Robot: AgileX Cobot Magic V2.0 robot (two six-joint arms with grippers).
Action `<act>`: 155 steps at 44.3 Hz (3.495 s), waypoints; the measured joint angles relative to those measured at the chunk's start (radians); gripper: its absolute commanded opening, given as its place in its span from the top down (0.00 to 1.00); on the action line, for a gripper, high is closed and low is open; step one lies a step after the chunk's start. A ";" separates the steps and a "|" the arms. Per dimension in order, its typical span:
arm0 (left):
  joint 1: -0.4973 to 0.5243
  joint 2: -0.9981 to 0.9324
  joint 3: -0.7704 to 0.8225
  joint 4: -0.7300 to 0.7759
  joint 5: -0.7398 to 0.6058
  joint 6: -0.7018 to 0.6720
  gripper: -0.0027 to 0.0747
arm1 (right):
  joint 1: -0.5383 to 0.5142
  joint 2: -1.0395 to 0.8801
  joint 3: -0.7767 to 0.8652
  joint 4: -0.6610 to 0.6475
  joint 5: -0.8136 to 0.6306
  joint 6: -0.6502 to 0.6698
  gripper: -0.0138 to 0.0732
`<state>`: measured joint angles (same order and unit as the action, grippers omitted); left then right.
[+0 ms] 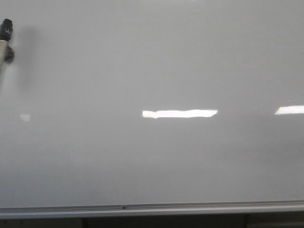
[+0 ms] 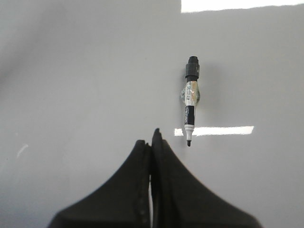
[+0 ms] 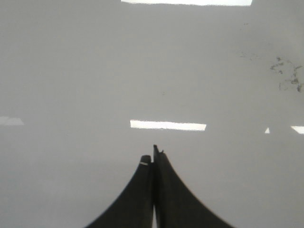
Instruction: Write number 1 on whiteboard
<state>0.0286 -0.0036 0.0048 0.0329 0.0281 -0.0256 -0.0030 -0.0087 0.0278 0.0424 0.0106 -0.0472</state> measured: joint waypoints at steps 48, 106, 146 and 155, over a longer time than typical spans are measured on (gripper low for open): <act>0.000 0.000 -0.004 0.000 -0.079 0.000 0.99 | 0.003 0.000 -0.009 0.000 0.014 0.000 0.92; 0.000 0.493 -0.649 -0.002 0.589 0.000 0.99 | 0.003 0.627 -0.672 0.000 0.654 0.000 0.92; -0.055 0.651 -0.668 -0.033 0.595 0.047 0.32 | 0.003 0.663 -0.672 0.000 0.654 -0.004 0.18; -0.145 0.788 -0.724 -0.033 0.610 0.076 0.32 | 0.003 0.663 -0.672 0.000 0.654 -0.004 0.18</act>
<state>-0.1159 0.7840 -0.7195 0.0000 0.6378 0.0503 0.0000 0.6538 -0.6445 0.0424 0.6641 -0.0508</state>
